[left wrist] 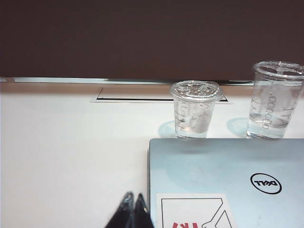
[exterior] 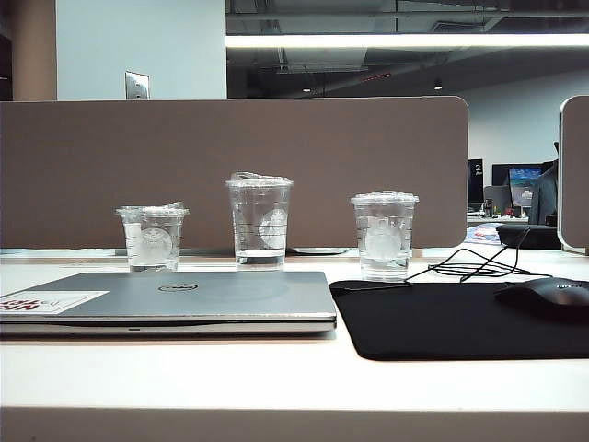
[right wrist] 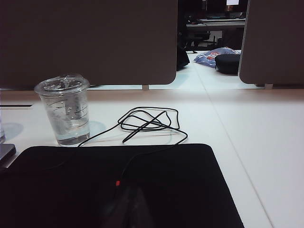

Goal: Pick up the coffee cup on the middle and place it on the right side of the laptop.

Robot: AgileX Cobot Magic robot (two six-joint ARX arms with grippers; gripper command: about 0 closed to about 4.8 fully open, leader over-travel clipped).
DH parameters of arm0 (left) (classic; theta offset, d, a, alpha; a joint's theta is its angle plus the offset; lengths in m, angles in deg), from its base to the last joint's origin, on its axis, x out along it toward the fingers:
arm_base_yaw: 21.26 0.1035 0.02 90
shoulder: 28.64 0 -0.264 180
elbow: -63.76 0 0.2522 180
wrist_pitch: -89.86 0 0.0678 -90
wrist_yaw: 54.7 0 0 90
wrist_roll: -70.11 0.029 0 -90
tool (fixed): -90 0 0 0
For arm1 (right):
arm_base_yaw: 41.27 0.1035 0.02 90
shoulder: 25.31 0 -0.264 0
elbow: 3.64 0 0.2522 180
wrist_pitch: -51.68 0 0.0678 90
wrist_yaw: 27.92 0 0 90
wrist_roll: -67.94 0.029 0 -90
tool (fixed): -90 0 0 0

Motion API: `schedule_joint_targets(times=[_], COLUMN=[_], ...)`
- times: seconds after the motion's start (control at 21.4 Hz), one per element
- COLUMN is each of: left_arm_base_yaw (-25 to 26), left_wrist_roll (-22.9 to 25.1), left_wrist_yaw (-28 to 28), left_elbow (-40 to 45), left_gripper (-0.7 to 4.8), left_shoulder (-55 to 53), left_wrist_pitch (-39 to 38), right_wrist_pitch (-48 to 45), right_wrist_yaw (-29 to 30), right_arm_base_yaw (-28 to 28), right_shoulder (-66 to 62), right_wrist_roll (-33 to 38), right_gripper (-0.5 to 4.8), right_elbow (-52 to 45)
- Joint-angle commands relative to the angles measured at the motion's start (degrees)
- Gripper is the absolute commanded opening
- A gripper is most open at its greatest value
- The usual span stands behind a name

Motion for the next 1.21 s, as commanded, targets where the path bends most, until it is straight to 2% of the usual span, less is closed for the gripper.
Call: schedule_joint_targets(times=[0.05,0.61,0.79,0.84,0.93,1.07,1.21], left_arm_base_yaw=[0.1,0.1,0.0,0.0,0.0,0.0,0.0], left_wrist_roll=[-0.2,-0.2,-0.2,-0.2,-0.2,-0.2,-0.2], left_wrist_yaw=[0.0,0.0,-3.9,-4.4,-6.5,-11.2,-18.8], left_elbow=[-0.2,-0.3,-4.7,-8.4,-14.3,-22.1,-32.5], left_gripper=[-0.05,-0.05,-0.05,-0.05,-0.05,-0.05,-0.05], left_shoulder=[0.0,0.0,-0.4,-2.1,-7.5,-18.9,-34.0], left_wrist_pitch=[0.5,-0.8,-3.8,-9.2,-15.2,-15.7,-15.1], right_wrist_pitch=[-1.0,-1.1,-1.4,-1.4,-1.4,-1.5,-1.5], right_wrist_yaw=[-0.1,-0.1,-0.1,-0.1,-0.1,0.1,0.1], right_arm_base_yaw=[0.0,0.0,0.0,0.0,0.0,0.0,0.2], right_shoulder=[0.1,0.1,0.1,0.1,0.1,0.1,0.1], right_wrist_roll=[-0.2,-0.2,-0.2,-0.2,-0.1,-0.1,0.7], right_gripper=[-0.05,-0.05,-0.05,-0.05,-0.05,-0.05,-0.05], right_elbow=[-0.3,-0.3,-0.3,-0.3,-0.3,-0.3,-0.3])
